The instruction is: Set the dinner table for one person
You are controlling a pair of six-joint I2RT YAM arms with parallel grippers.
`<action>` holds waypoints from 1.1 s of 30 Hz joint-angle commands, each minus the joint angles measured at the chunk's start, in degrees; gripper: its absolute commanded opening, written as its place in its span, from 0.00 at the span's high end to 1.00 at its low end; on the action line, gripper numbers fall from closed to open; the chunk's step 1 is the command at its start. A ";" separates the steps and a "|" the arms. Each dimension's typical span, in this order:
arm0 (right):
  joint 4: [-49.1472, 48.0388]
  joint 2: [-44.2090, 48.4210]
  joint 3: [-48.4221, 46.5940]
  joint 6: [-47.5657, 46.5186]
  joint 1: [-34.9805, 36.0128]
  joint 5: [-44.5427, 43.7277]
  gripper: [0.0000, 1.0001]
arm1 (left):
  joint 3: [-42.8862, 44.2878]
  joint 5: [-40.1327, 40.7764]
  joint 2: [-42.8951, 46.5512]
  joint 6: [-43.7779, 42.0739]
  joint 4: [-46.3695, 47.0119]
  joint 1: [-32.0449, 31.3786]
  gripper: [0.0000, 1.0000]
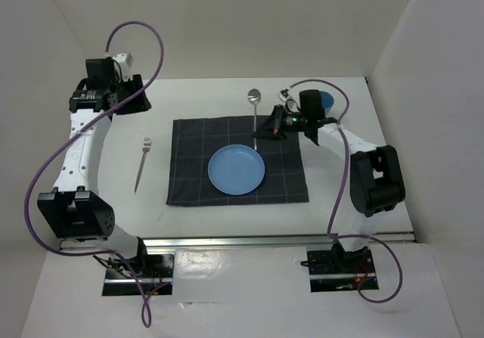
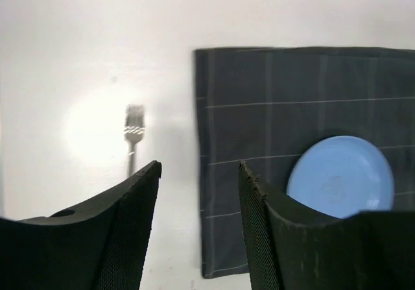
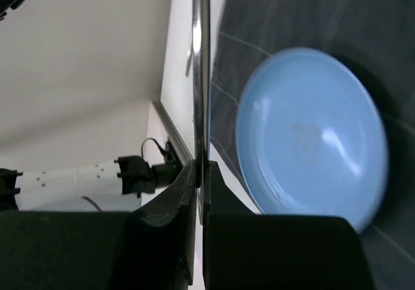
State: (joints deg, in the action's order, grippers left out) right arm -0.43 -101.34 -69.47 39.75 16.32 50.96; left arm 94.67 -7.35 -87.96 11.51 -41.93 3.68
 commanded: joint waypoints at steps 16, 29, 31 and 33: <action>9.05 -4.48 18.41 -14.43 -12.36 7.22 1.00 | -10.03 -2.75 2.01 -1.58 0.71 8.45 0.42; 9.74 -10.55 20.17 -15.93 -16.05 9.26 0.71 | -10.03 -3.28 2.01 -1.58 0.71 10.64 0.42; 11.49 -9.94 19.55 -17.15 -16.05 6.88 0.69 | -10.56 -3.89 2.01 -2.10 0.71 11.17 0.42; 13.16 -9.93 18.15 -17.86 -16.05 4.78 0.66 | -10.56 -3.90 2.01 -2.10 0.71 11.78 0.42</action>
State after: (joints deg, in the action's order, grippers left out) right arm 9.23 -111.35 -49.10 23.68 0.23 58.92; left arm 83.74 -9.74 -87.66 10.48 -42.35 14.57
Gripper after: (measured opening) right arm 0.328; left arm 0.583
